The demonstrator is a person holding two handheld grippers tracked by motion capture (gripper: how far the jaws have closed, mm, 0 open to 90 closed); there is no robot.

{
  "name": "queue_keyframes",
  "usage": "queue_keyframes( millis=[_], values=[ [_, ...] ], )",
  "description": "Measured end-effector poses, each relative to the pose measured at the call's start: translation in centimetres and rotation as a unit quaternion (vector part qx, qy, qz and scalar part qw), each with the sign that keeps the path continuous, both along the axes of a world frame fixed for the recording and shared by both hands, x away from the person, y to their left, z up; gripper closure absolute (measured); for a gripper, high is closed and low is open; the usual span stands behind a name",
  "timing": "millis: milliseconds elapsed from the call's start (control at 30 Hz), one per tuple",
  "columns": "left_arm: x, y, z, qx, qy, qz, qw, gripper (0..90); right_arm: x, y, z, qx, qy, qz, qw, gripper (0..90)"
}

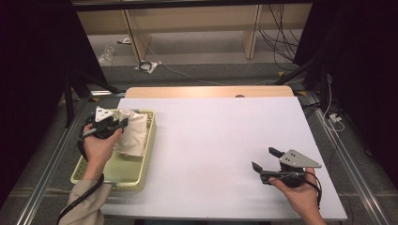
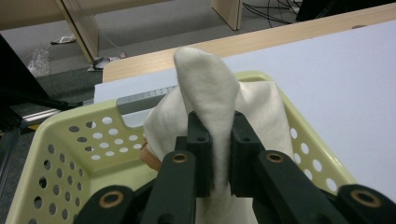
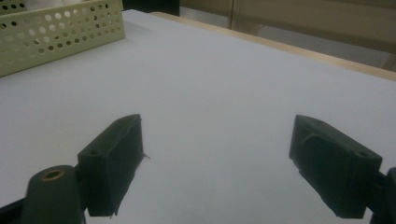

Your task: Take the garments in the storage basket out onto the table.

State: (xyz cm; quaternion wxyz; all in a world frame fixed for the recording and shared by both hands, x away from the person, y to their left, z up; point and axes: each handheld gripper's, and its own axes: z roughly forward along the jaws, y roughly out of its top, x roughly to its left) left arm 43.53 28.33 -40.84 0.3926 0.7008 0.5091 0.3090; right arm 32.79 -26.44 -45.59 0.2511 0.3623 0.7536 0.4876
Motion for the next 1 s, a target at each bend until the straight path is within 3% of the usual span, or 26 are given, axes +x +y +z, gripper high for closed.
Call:
queue_keyframes(
  millis=[1000],
  values=[
    [-1.2,0.0,2.3,-0.018,-0.044,0.007,0.9988,81.2,0.1,0.0,-0.1,0.005,0.002,0.0,1.0,18.7]
  ],
)
